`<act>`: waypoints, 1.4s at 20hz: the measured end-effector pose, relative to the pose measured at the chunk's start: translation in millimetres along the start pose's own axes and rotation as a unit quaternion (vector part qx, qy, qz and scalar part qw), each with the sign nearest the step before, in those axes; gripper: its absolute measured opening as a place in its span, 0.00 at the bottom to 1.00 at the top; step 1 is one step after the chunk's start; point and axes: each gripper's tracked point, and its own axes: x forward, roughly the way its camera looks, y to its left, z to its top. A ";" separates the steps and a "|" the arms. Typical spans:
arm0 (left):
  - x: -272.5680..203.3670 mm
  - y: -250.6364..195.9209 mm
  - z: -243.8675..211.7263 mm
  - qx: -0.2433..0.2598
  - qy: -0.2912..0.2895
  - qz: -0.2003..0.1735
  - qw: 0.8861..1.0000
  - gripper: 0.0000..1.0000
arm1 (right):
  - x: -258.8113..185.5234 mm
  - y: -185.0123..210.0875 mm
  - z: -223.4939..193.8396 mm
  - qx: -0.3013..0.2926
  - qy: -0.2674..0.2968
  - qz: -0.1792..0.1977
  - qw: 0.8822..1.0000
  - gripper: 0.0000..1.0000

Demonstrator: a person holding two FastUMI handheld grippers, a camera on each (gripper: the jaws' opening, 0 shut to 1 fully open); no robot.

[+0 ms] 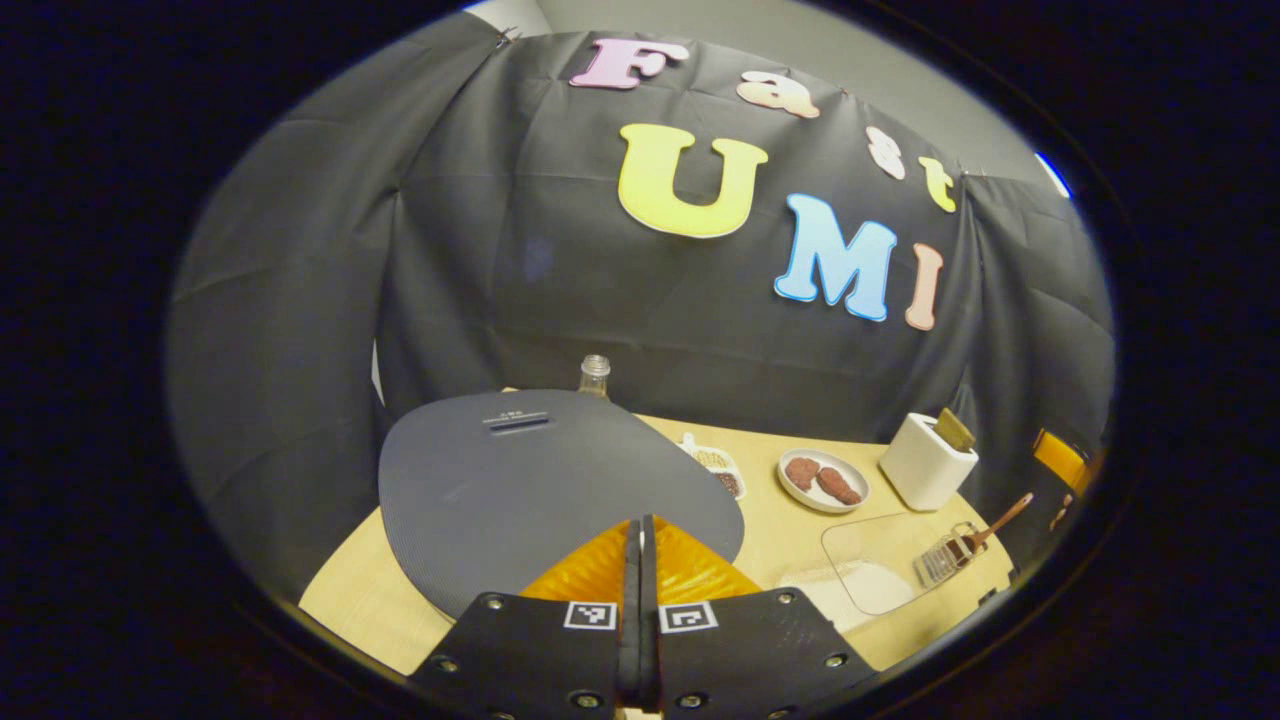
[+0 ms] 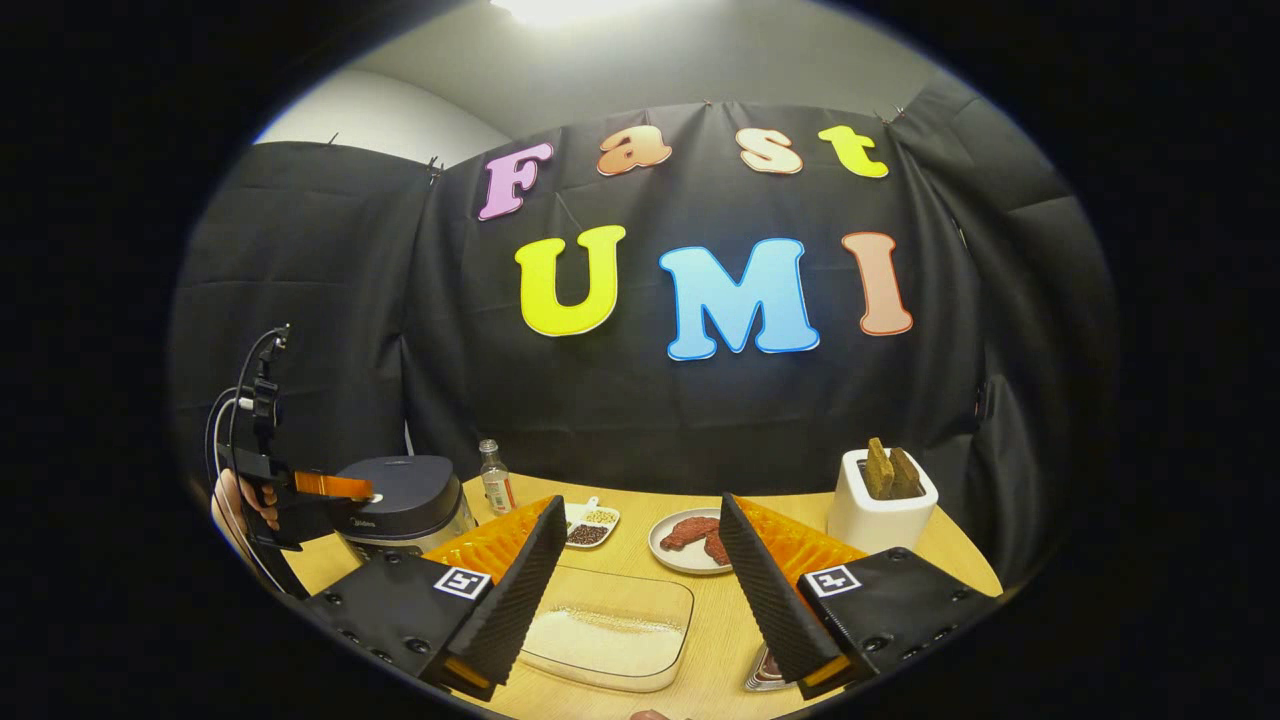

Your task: Close the left gripper, press the button to open the rice cooker; take a wooden spoon from the chopstick holder with the right hand, scoop a spoonful of rice and pour it into the rice cooker, then put the wooden spoon back into the chopstick holder.

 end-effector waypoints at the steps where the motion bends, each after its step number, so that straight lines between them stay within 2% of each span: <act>1: 0.9 0.3 -1.8 0.000 0.001 -0.002 1.000 0.01 | 0.3 -1.7 -1.0 0.002 0.001 -0.002 1.000 0.98; 3: 2.5 0.0 -9.5 0.003 0.010 -0.007 1.000 0.01 | 2.4 -2.8 -2.3 0.007 0.000 -0.002 1.000 0.98; 11: 3.1 -4.3 -14.0 0.075 -0.003 -0.016 0.997 0.02 | 14.5 -10.5 -18.0 0.030 0.016 -0.006 0.999 0.98; 17: 4.1 -3.6 -16.4 0.058 -0.004 -0.025 0.998 0.02 | 17.5 -13.2 -26.2 0.034 0.024 -0.009 0.999 0.98; 28: 7.0 -6.4 -19.5 0.083 0.026 -0.021 0.996 0.02 | 11.0 -19.5 -27.4 0.053 0.019 -0.015 0.998 0.98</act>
